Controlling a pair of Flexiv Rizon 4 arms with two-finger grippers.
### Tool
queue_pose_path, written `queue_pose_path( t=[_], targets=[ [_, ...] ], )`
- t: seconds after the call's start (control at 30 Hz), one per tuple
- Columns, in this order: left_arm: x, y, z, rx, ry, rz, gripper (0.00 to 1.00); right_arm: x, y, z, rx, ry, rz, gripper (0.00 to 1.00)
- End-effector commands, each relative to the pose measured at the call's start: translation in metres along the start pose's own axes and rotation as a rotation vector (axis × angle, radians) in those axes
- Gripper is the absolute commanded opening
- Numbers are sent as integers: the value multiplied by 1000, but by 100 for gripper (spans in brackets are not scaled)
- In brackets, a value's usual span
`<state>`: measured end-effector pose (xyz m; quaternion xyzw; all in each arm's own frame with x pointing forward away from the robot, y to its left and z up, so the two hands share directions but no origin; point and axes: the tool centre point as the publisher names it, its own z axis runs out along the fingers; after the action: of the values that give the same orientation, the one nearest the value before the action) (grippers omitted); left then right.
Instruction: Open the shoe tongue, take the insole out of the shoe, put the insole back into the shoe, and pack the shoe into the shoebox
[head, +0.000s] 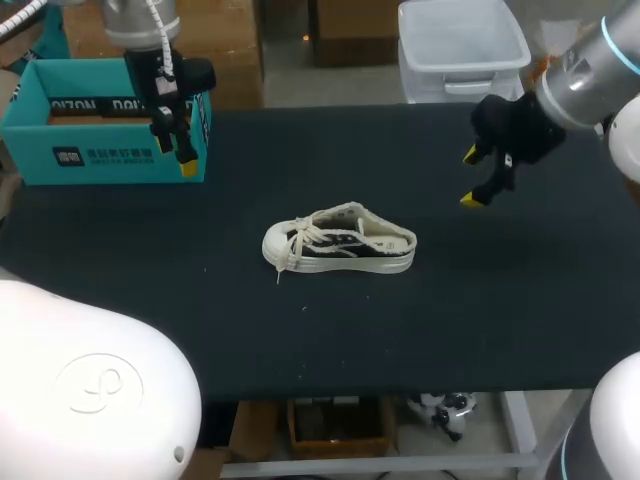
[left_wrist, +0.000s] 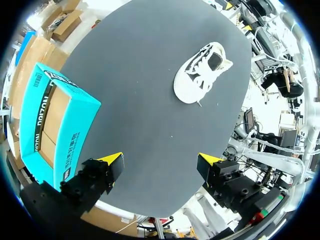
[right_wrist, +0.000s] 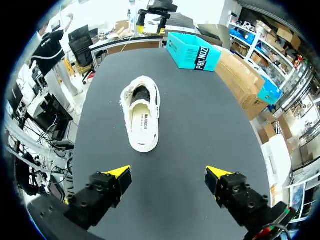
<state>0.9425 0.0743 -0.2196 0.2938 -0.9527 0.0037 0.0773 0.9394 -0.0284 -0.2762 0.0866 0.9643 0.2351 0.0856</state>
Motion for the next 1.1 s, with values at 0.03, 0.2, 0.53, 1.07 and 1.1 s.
queue_pose_path(
  t=[0.03, 0.2, 0.53, 1.07, 1.1],
  targets=[
    [1, 1, 0, 2, -3, -1, 100, 1, 2, 5, 2, 8, 11, 100],
    [12, -2, 3, 44, 6, -111, 100, 14, 3, 28, -52, 47, 11, 100],
    [45, -24, 15, 32, 80, -399, 100, 43, 8, 62, -95, 79, 61, 100],
    [71, -55, 40, -12, 116, -425, 100, 65, 12, 115, -202, 138, 85, 100],
    [72, -56, 41, -19, 111, -424, 100, 65, 12, 117, -212, 138, 86, 100]
  ],
)
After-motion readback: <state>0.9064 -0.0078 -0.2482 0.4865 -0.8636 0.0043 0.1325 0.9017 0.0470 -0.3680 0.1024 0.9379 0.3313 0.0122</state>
